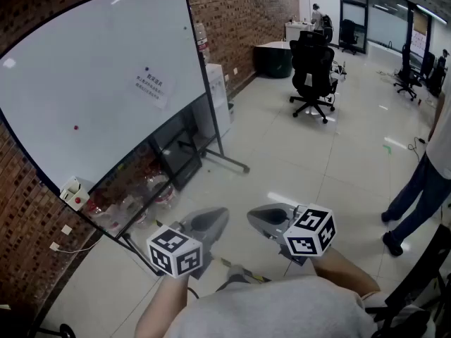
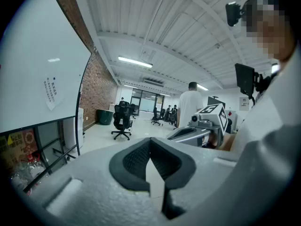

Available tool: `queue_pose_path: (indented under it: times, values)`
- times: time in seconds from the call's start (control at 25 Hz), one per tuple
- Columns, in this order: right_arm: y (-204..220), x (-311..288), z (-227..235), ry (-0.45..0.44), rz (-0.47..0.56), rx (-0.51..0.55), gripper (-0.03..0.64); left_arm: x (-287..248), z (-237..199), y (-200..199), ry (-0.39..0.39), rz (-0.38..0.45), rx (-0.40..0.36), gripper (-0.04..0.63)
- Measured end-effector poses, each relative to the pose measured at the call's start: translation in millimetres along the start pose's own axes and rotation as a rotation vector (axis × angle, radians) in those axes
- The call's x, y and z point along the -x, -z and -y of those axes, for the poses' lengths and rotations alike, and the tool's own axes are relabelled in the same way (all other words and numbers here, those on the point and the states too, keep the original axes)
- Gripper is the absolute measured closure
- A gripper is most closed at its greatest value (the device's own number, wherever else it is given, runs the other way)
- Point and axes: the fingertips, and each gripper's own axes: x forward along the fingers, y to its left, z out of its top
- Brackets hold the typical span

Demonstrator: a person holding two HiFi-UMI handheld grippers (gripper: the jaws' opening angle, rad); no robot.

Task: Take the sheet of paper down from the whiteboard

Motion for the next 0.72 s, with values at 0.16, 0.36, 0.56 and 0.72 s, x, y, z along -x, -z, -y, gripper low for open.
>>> queue_pose_path:
  times: [0.16,0.36,0.56,0.72]
  values:
    - [3.4,-14.8,17.1,-0.006,-0.026,-0.012,0.618,-8.8,-19.9,2.2,0.003,-0.009,0.011,0.594]
    - [5.1,-43.9,56.7,-0.007,-0.037,-0.023,0.618,-26.7,-70.1,3.5,-0.022,-0.007,0.021,0.595]
    - [-12.5,-79.3,115.6,-0.012,-0.034,-0.034,0.618,-60.8,-127.6,-8.2,-0.036,-0.007,0.031,0.595]
    - [-35.8,-132.3,170.1,-0.045,-0.047,-0.042,0.618,-86.8,-199.7,-22.6,-0.061,-0.023,0.047,0.595]
